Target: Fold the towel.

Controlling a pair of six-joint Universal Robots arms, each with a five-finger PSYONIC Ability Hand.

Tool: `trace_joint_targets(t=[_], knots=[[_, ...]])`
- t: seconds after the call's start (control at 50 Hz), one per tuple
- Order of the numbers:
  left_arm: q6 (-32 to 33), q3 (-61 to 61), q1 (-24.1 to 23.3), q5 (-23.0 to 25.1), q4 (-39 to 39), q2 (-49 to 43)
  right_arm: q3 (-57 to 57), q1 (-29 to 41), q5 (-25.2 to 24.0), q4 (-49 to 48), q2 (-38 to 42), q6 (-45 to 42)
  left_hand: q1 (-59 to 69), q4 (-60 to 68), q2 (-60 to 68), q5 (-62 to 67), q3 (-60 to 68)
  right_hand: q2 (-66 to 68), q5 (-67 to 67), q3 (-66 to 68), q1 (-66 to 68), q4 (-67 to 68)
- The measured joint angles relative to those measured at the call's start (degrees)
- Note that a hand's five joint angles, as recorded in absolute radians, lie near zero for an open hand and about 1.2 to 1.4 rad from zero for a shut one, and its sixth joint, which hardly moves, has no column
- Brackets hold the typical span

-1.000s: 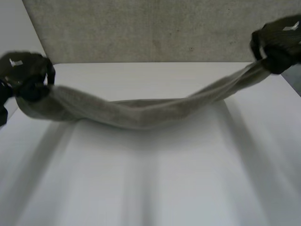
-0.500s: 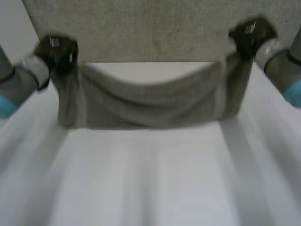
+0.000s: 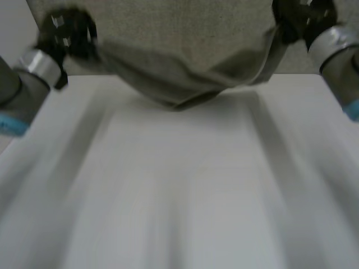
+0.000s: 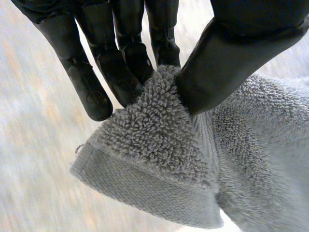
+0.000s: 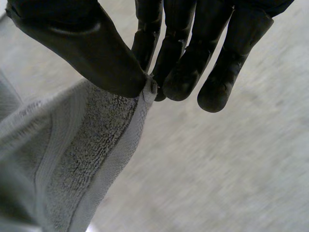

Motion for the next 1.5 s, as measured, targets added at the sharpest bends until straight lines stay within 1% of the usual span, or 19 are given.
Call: trace_joint_targets(t=[0.08,0.18,0.3,0.38,0.52,0.66,0.72,0.78,0.88,0.94,1.0,1.12,1.18,1.24,1.28,1.34,1.4,1.46,1.5], knots=[[3.09,-6.91,1.49,3.02,0.65,-1.24,7.34,-1.34,-2.22,-1.28,0.14,-1.68,0.00,0.00,0.08,0.00,0.04,0.00,0.00,0.00,0.00,0.00],[10.46,-15.73,3.51,6.82,1.54,-1.74,18.15,-3.54,-4.05,-3.32,0.29,-6.73,0.00,0.00,0.13,0.00,0.14,0.00,0.00,0.00,0.00,0.00],[16.81,-20.75,4.80,8.08,1.36,-0.48,25.42,-6.18,-4.20,-3.70,-1.05,-10.83,0.00,0.00,0.13,0.00,0.16,0.00,0.00,0.00,0.00,0.00],[18.22,-21.99,5.87,8.01,0.67,1.52,27.36,-7.38,-3.88,-2.91,-3.42,-11.30,0.00,0.00,0.14,0.00,0.16,0.00,0.00,0.00,0.00,0.00],[17.86,-23.41,7.01,7.74,-2.49,9.23,28.77,-8.08,-3.78,2.50,-11.80,-9.88,0.00,0.00,0.13,0.00,0.16,0.00,0.00,0.00,0.00,0.00],[15.75,-26.85,8.40,7.74,-5.50,23.26,28.87,-11.36,-4.71,9.04,-24.38,-5.62,0.00,0.00,0.14,0.00,0.17,0.00,0.00,0.00,0.00,-0.01],[13.52,-28.51,9.71,7.86,-6.02,29.57,28.20,-14.85,-6.92,11.83,-29.64,-4.20,0.00,0.00,0.13,0.00,0.17,0.00,0.00,0.00,0.00,0.00],[11.25,-29.33,10.84,7.99,-6.17,33.60,27.06,-17.79,-9.44,14.39,-32.42,-3.70,0.00,0.00,0.14,0.00,0.17,0.00,0.00,0.00,0.00,0.00],[8.21,-29.13,11.92,8.05,-6.21,36.62,24.53,-20.87,-12.49,17.97,-33.52,-3.57,0.00,0.01,0.16,0.00,0.31,0.00,0.01,0.01,0.00,-0.01],[6.86,-28.07,12.16,8.03,-6.21,36.41,22.64,-21.55,-13.17,19.50,-31.54,-3.69,0.00,0.01,0.41,0.00,0.49,0.00,0.00,0.02,0.01,0.00],[6.28,-26.18,11.78,7.87,-6.21,32.88,20.23,-20.42,-12.22,20.24,-27.06,-4.07,0.00,0.01,0.45,0.00,0.51,0.00,0.01,0.03,0.01,0.00],[6.46,-19.23,8.53,7.14,-7.33,19.43,13.95,-13.23,-5.94,20.69,-15.06,-6.51,0.00,0.01,0.89,0.11,0.69,0.00,0.02,0.47,0.01,0.00],[6.88,-11.90,6.08,6.13,-9.38,9.45,8.77,-8.86,-1.48,20.59,-7.48,-9.11,0.00,0.01,1.01,0.27,0.76,0.00,0.02,0.47,0.01,0.00],[7.10,-4.61,4.78,4.77,-11.50,2.62,3.27,-6.13,1.66,20.43,-1.85,-10.94,0.00,0.01,1.01,0.28,0.78,0.00,0.02,0.48,0.01,0.00],[7.20,2.42,3.96,3.34,-13.43,-2.29,-3.38,-4.11,4.38,20.19,2.68,-12.01,0.00,0.01,1.01,0.29,0.78,0.00,0.02,0.48,0.01,0.00],[7.11,12.37,2.89,1.47,-15.34,-6.15,-13.00,-2.41,7.39,19.57,6.76,-12.28,0.00,0.01,1.01,0.29,0.80,0.00,0.02,0.48,0.01,0.00],[6.82,22.63,1.63,-0.01,-16.33,-7.46,-22.13,-1.64,9.65,18.35,8.59,-11.12,0.00,0.02,1.02,0.29,0.80,0.00,0.02,0.48,0.01,-0.01],[6.26,31.84,0.58,-1.05,-16.11,-6.66,-29.27,-1.50,11.07,16.18,8.61,-8.82,0.00,0.02,1.02,0.29,0.80,0.00,0.02,0.48,0.01,0.00],[5.79,35.39,0.24,-1.46,-15.49,-5.85,-31.39,-1.57,11.44,14.96,8.11,-7.65,0.00,0.02,1.02,0.30,0.81,0.00,0.02,0.48,0.01,0.00]])
